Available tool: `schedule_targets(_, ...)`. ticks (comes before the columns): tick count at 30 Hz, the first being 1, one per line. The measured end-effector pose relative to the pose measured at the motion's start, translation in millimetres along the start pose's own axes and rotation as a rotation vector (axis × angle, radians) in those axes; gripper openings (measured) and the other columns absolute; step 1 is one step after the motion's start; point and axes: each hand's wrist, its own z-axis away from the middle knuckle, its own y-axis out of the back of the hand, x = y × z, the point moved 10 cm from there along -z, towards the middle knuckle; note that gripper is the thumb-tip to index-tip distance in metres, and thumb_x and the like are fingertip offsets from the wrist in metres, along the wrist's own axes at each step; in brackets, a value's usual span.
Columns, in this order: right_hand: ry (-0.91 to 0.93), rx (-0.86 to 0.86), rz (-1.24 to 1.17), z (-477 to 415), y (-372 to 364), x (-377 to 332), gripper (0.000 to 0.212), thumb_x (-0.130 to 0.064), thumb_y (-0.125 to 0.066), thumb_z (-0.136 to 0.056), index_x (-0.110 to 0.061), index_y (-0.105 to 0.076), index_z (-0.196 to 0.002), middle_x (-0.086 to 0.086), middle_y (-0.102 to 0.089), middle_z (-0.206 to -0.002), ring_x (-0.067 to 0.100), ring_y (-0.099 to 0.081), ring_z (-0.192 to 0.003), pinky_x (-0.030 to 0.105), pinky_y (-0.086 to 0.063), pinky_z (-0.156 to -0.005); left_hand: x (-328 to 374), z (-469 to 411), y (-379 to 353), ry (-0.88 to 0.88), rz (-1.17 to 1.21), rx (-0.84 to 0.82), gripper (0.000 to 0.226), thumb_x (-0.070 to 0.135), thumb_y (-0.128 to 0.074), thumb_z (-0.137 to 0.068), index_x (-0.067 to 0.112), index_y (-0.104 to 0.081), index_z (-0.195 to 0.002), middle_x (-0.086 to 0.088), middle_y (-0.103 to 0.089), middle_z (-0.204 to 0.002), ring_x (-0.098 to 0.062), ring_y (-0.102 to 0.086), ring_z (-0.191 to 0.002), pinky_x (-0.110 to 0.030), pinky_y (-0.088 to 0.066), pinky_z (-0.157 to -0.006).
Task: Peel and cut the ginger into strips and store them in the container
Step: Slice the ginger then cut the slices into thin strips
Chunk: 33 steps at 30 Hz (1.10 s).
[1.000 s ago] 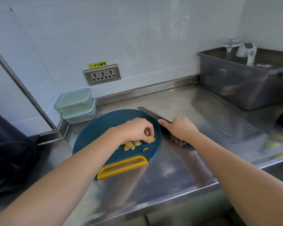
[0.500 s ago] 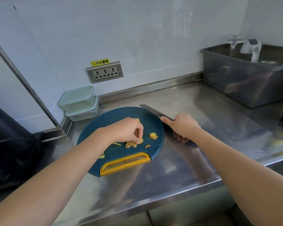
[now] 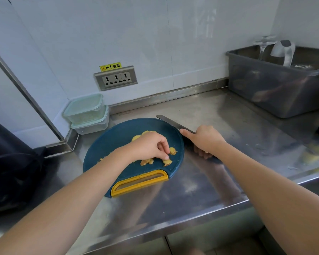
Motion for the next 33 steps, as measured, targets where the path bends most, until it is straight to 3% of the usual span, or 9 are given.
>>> schedule_targets(4,0.015,0.003,0.0,-1,-1,-1,0.08,-0.07,-0.037,-0.091,-0.003,-0.063,-0.058,0.001,-0.055,-0.035,0.018,-0.055,-0.031,0.029,-0.057,-0.051,11,-6,13,-0.046,-0.111,0.095,0.021,0.021,-0.073,-0.081,0.025,-0.062,-0.098,0.009,-0.06,-0.092,-0.001,-0.056,-0.066,-0.016,-0.042,-0.06)
schedule_targets(7,0.011,0.006,-0.001,-2,-1,0,0.079,-0.071,-0.037,-0.091,-0.003,-0.063,-0.058,0.001,-0.056,-0.036,0.019,-0.056,-0.033,0.03,-0.058,-0.052,18,-11,5,-0.084,-0.186,0.012,0.032,0.017,-0.07,-0.083,0.024,-0.063,-0.113,0.01,-0.06,-0.105,-0.005,-0.062,-0.081,-0.028,-0.052,-0.076)
schedule_targets(9,0.011,0.01,-0.002,-2,0,0,0.079,-0.071,-0.037,-0.091,-0.003,-0.064,-0.059,0.002,-0.057,-0.037,0.019,-0.057,-0.034,0.03,-0.058,-0.053,20,-12,1,-0.087,-0.212,-0.023,0.03,0.018,-0.069,-0.084,0.025,-0.065,-0.113,0.009,-0.063,-0.106,-0.006,-0.063,-0.085,-0.031,-0.053,-0.08)
schedule_targets(16,0.016,0.01,-0.013,-2,0,0,0.078,-0.07,-0.039,-0.091,-0.003,-0.061,-0.058,0.001,-0.054,-0.034,0.019,-0.054,-0.03,0.03,-0.056,-0.05,25,-17,-2,-0.081,-0.261,-0.058,0.021,0.019,-0.073,-0.078,0.02,-0.068,-0.098,0.011,-0.064,-0.081,-0.006,-0.062,-0.077,-0.029,-0.055,-0.076)
schedule_targets(23,0.013,0.005,-0.006,-1,0,0,0.079,-0.071,-0.037,-0.091,-0.004,-0.061,-0.056,0.001,-0.053,-0.033,0.017,-0.053,-0.029,0.026,-0.054,-0.047,22,-17,-5,-0.06,-0.249,-0.066,0.015,0.018,-0.073,-0.077,0.017,-0.066,-0.09,0.011,-0.061,-0.074,-0.005,-0.056,-0.066,-0.021,-0.048,-0.063)
schedule_targets(27,0.012,0.009,-0.003,-1,1,0,0.078,-0.07,-0.038,-0.091,-0.004,-0.061,-0.058,0.001,-0.053,-0.033,0.016,-0.053,-0.028,0.026,-0.053,-0.046,25,-17,-2,-0.087,-0.209,-0.068,0.01,0.021,-0.075,-0.078,0.018,-0.068,-0.086,0.01,-0.066,-0.078,-0.007,-0.063,-0.073,-0.025,-0.053,-0.069)
schedule_targets(33,0.009,0.007,-0.016,-1,0,0,0.077,-0.07,-0.039,-0.091,-0.004,-0.062,-0.057,0.002,-0.056,-0.036,0.019,-0.056,-0.033,0.027,-0.054,-0.046,20,-13,5,-0.04,0.022,-0.168,0.012,0.015,-0.078,-0.076,0.018,-0.068,-0.084,0.0,-0.071,-0.082,-0.01,-0.065,-0.075,-0.018,-0.053,-0.065)
